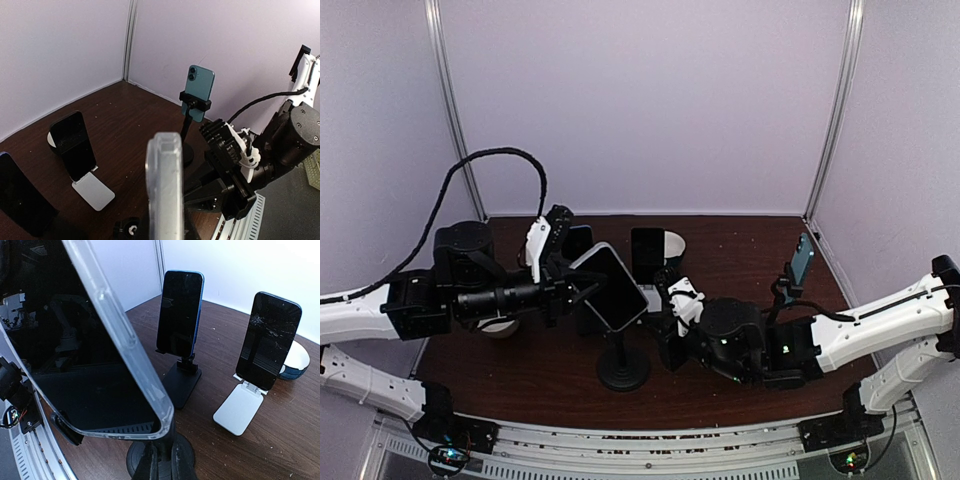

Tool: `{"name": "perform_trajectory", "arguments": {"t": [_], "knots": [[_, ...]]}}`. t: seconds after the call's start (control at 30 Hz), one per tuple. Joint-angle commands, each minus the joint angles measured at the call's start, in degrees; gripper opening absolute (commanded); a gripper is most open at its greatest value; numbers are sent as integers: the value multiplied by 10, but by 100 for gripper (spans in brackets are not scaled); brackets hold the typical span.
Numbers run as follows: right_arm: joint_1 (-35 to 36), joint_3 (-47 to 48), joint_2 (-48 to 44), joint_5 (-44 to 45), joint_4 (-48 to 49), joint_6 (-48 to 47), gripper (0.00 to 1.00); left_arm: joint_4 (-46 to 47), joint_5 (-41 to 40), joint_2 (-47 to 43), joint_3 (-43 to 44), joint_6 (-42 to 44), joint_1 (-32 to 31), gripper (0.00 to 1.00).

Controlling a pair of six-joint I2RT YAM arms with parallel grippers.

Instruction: Place the phone on the phone stand

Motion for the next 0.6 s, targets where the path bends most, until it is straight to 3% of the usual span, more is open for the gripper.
{"name": "perform_trajectory", "arguments": {"t": [0.0, 0.23, 0.33, 0.57], "knots": [[-43, 0, -16, 154, -41, 10, 0, -301, -5, 24, 16, 2, -5, 0], [-41, 2, -18, 143, -22, -50, 0, -368, -4, 61, 73, 6, -8, 0], [-45, 11, -11, 173, -45, -40, 0, -430, -17, 81, 108, 12, -11, 0], [-67, -3, -27, 156, -38, -23, 0, -462, -8, 92, 131, 27, -11, 0]]}}
